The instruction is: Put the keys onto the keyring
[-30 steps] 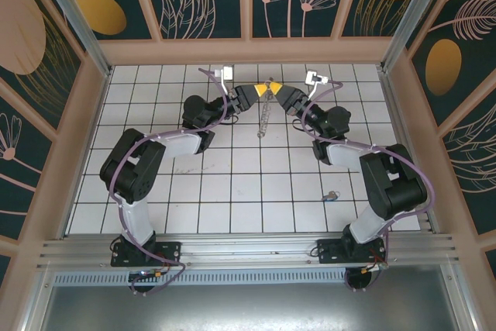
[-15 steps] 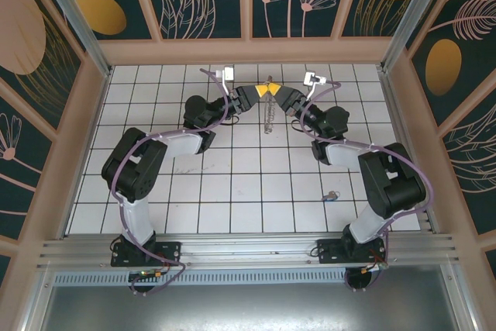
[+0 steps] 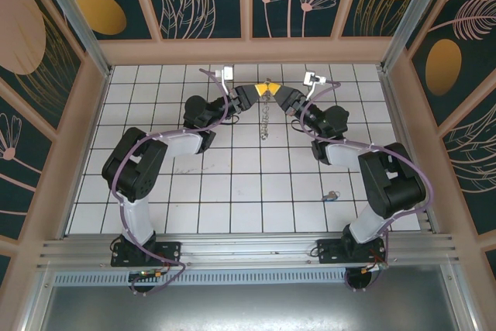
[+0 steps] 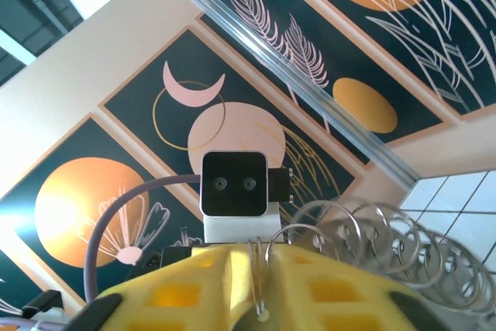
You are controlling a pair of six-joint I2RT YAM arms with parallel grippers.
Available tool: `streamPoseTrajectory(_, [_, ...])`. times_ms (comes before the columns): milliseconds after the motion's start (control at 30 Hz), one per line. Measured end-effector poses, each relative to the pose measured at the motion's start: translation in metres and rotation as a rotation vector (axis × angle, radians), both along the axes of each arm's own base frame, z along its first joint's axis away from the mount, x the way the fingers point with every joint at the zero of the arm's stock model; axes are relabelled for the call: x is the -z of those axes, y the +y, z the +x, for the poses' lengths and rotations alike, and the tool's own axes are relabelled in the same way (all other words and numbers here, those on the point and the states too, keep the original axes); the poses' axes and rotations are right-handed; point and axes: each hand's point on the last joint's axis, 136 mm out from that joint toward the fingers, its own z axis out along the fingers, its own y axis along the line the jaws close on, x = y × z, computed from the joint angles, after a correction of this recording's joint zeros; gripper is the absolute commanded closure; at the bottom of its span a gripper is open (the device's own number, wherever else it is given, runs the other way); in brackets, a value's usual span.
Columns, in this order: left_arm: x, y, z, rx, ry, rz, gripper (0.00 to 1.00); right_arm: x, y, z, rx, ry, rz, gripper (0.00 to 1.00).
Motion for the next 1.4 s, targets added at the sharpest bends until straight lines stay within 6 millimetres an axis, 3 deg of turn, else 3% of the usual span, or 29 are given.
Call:
streamPoseTrajectory(167, [0.012,-0.004,0.002,-0.011,-0.024,0.067,1.0,0.0,-0.014,0.002,0.052,0.058,-0.031,0.53])
streamPoseTrajectory(333, [0.015,-0.005,-0.001,-0.038,-0.081,0.168,1.0,-0.001,-0.052,-0.003,0.199,0.134,-0.094,0.52])
streamPoseTrajectory(433, [0.011,-0.003,-0.004,-0.056,-0.134,0.217,1.0,0.011,-0.071,-0.003,0.302,0.222,-0.165,0.52])
streamPoseTrajectory(533, [0.009,-0.001,-0.007,-0.075,-0.184,0.264,1.0,0.043,-0.089,-0.002,0.409,0.368,-0.28,0.52])
streamPoseTrajectory(667, [0.013,0.001,-0.008,-0.101,-0.232,0.331,1.0,0.107,-0.117,-0.011,0.537,0.612,-0.466,0.53])
streamPoseTrajectory(767, [0.014,0.004,-0.009,-0.121,-0.265,0.366,1.0,0.15,-0.137,-0.027,0.604,0.775,-0.585,0.54])
streamPoseTrajectory(1033, [0.03,0.01,-0.014,-0.146,-0.299,0.429,1.0,0.237,-0.179,-0.085,0.723,1.116,-0.768,0.57])
streamPoseTrajectory(1200, [0.039,0.012,-0.017,-0.143,-0.294,0.445,1.0,0.274,-0.195,-0.126,0.77,1.288,-0.826,0.54])
streamPoseTrajectory(1400, [0.036,0.012,-0.017,-0.146,-0.304,0.432,1.0,0.283,-0.206,-0.152,0.823,1.385,-0.808,0.48])
